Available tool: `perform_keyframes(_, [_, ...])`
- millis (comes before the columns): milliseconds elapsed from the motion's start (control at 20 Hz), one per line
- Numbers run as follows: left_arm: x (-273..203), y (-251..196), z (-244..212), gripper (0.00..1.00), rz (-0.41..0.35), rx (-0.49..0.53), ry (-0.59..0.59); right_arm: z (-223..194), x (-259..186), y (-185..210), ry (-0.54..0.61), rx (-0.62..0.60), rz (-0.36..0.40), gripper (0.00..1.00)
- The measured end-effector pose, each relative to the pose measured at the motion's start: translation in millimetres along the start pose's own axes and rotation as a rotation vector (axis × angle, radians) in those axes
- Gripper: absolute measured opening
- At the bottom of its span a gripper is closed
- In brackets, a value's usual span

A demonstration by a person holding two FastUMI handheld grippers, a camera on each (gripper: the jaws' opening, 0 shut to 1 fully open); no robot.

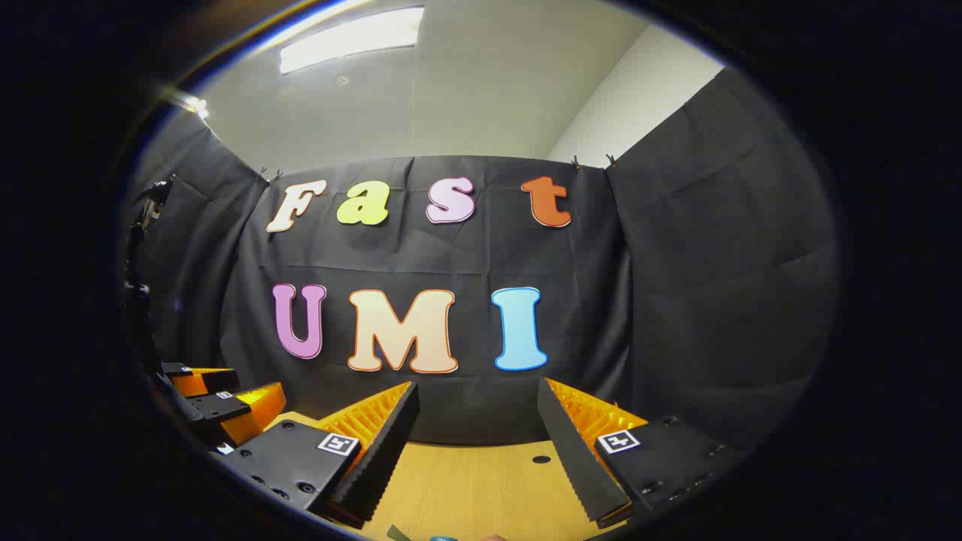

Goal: First open the suitcase, pack the skin care products into it, and then close the suitcase.

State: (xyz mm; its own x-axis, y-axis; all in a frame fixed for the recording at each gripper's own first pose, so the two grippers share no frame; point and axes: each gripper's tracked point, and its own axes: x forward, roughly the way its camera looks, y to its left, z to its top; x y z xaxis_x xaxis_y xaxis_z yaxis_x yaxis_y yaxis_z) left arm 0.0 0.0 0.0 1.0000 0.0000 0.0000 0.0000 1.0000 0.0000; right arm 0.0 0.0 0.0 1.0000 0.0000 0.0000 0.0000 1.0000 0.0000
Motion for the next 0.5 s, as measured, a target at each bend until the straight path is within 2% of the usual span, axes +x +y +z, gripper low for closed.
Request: perform_keyframes(500, [1.7,-2.8,-5.4,0.95,0.017,0.015,0.009,-9.3,6.2,-5.8,0.021,0.012,0.011,0.99])
